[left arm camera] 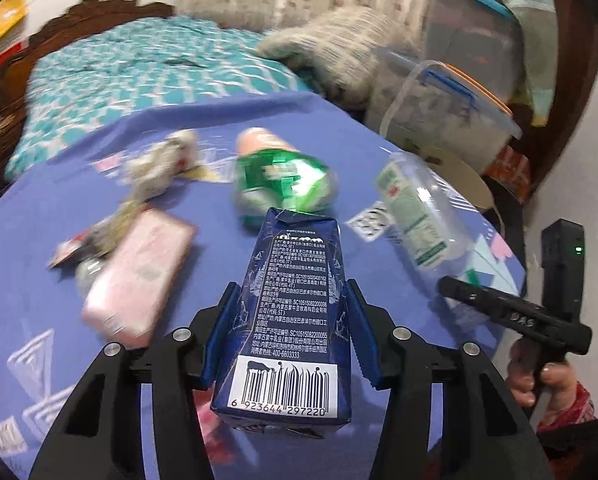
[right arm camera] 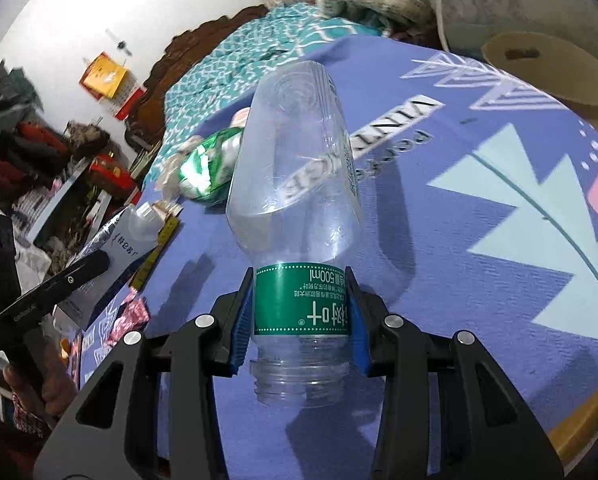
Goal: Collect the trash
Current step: 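Carry the carton and bottle to the beige bin and open both tools, then grasp the red snack wrapper with the right tool while the left tool grasps the brown box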
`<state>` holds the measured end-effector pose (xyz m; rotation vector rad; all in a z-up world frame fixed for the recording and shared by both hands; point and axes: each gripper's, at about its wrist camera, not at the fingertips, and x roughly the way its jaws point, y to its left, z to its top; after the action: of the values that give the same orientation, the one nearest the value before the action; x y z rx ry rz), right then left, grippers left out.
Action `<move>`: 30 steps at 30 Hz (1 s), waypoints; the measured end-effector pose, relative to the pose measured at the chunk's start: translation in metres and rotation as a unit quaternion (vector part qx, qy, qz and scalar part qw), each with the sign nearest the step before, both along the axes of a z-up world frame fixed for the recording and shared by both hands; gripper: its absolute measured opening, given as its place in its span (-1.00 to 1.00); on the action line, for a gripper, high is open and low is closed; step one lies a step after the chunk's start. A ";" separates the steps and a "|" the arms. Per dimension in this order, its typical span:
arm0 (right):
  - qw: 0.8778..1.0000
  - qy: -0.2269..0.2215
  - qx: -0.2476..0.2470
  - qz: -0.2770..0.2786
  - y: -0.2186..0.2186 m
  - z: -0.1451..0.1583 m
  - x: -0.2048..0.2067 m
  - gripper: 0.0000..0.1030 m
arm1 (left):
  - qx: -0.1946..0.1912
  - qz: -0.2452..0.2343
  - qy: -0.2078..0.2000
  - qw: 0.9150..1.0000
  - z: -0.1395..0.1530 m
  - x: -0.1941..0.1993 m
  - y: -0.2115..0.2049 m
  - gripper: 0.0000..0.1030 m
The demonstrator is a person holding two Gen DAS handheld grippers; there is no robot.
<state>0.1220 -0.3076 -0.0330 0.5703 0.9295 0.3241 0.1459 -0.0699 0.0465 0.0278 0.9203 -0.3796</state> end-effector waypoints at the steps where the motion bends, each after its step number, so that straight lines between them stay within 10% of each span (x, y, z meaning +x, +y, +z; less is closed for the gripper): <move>1: 1.000 0.003 0.006 -0.010 -0.007 -0.002 0.001 -0.17 | 0.003 -0.010 0.003 1.000 -0.001 0.006 -0.009 -0.05; 19: 0.963 0.053 0.124 -0.235 -0.219 -0.020 0.047 -0.17 | 0.032 -0.245 0.074 0.966 -0.025 0.192 -0.353 -0.07; 21: 0.961 0.060 0.118 -0.245 -0.225 -0.021 0.057 -0.13 | 0.035 -0.245 0.088 0.965 -0.038 0.208 -0.377 -0.04; 24: 0.956 0.049 0.109 -0.267 -0.224 -0.017 0.060 0.61 | 0.060 -0.219 0.079 0.971 -0.048 0.220 -0.398 0.46; 30: 0.956 -0.017 0.051 -0.288 -0.220 -0.001 0.045 0.50 | 0.039 -0.220 0.036 0.974 -0.027 0.197 -0.364 0.47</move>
<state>0.1671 -0.5273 -0.0342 0.8974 0.6769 -0.1464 0.3429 -0.4339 0.0200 0.2951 0.9993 -0.7597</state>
